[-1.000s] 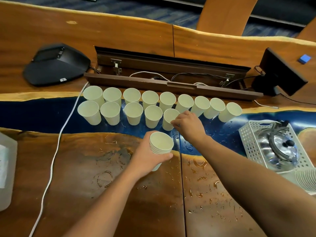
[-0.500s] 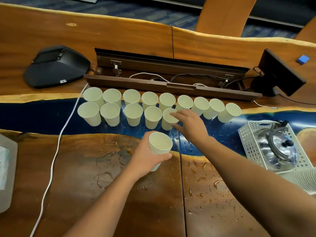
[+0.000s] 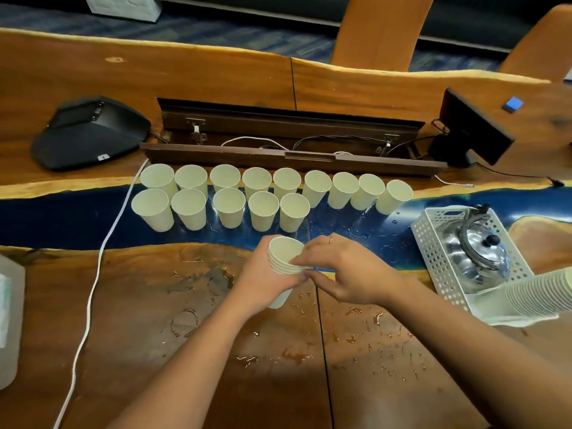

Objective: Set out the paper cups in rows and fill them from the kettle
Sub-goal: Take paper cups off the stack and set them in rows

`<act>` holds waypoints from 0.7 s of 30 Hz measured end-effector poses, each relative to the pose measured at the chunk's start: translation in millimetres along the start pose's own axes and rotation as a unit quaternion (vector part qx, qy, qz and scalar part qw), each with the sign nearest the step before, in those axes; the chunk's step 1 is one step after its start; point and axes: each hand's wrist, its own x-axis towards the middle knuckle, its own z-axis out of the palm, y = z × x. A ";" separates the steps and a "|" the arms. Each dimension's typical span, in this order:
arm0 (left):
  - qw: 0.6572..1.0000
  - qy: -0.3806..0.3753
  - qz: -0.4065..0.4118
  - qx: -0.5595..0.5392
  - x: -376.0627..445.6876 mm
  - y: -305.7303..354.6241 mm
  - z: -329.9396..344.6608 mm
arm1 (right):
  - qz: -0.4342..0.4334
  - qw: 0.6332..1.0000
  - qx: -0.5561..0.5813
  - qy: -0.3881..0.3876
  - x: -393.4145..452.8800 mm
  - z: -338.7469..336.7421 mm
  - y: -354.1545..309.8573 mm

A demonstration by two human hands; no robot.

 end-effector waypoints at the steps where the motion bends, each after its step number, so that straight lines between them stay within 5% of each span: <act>1: 1.000 -0.001 -0.001 0.003 -1.5 1.3 1.1 | -0.004 1.000 -0.012 0.000 -1.8 -0.6 -0.7; 21: 0.998 -0.043 0.021 0.036 -7.3 16.4 22.7 | 0.016 0.997 -0.054 0.047 -23.0 -10.0 15.3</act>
